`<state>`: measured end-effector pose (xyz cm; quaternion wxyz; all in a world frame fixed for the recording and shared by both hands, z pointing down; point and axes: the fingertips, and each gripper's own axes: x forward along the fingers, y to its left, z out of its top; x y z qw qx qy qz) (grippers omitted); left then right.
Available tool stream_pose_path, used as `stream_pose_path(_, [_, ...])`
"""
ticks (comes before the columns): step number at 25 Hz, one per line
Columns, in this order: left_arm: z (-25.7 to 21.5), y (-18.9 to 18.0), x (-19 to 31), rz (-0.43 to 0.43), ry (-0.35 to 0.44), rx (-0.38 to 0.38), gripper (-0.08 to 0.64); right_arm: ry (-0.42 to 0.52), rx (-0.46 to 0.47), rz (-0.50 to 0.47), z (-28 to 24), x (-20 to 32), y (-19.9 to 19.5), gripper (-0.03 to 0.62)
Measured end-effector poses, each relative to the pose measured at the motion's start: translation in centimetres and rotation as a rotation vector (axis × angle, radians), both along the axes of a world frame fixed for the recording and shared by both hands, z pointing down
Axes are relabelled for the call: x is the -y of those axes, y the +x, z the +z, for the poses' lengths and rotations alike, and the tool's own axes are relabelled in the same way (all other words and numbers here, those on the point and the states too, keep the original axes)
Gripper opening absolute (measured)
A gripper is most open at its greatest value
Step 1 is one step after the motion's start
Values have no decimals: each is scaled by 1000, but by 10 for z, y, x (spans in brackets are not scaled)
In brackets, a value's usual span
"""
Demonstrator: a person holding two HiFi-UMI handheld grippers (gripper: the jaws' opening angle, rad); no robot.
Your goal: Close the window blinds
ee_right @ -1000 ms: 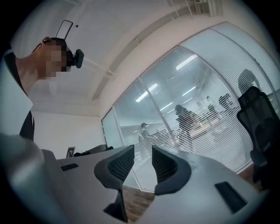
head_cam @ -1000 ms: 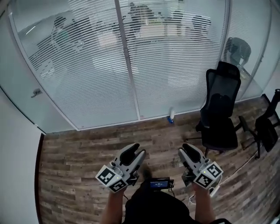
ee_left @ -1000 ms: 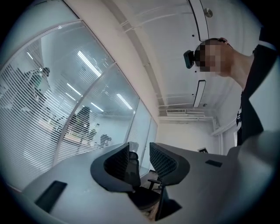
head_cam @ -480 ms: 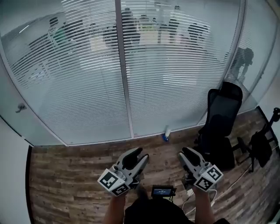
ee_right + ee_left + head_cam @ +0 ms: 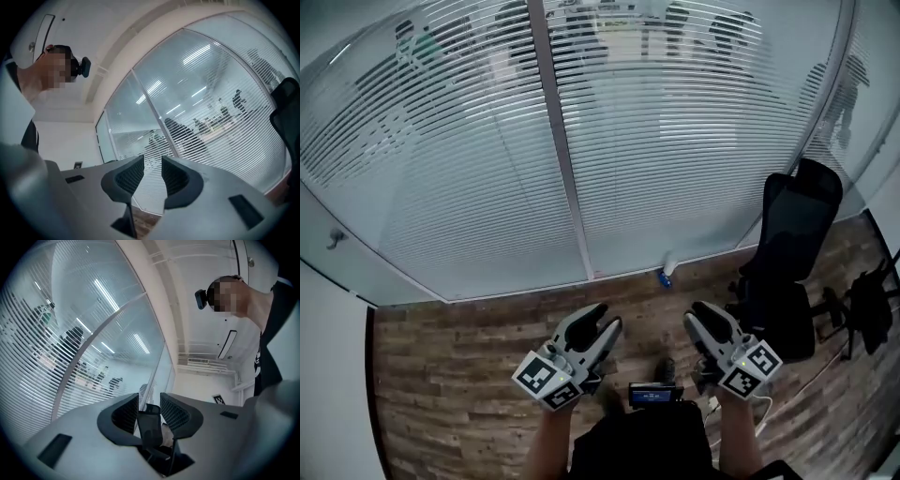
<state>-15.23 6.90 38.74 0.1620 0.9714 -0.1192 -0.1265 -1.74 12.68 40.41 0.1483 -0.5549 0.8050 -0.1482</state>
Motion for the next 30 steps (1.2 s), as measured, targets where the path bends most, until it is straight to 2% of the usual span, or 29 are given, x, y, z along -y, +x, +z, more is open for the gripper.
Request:
stream_pose_path(6, [-1,38,52,-110,3,35,138,26,34,-92,4,63,45,109])
stream_pose_path(12, [-27,90,89,-210,3,29,138,46,32,-216,-26,111,97,109])
stream_pose_path(18, [-27,134,110,-272,-5,62,138,35,49,-266,-18,145,149,109])
stream_pose_path(22, [-16,139,127,-323,-38,97,138,31,80,-300,-14,165,157,109])
stream_pose_path(25, [-4,139,158,-358,-67,104,138,11,80,-308,-2,189,161,109])
stream_pose_path(30, [10,141,223,-393,-122,53,138,-8,42,-278,1,229,173,109])
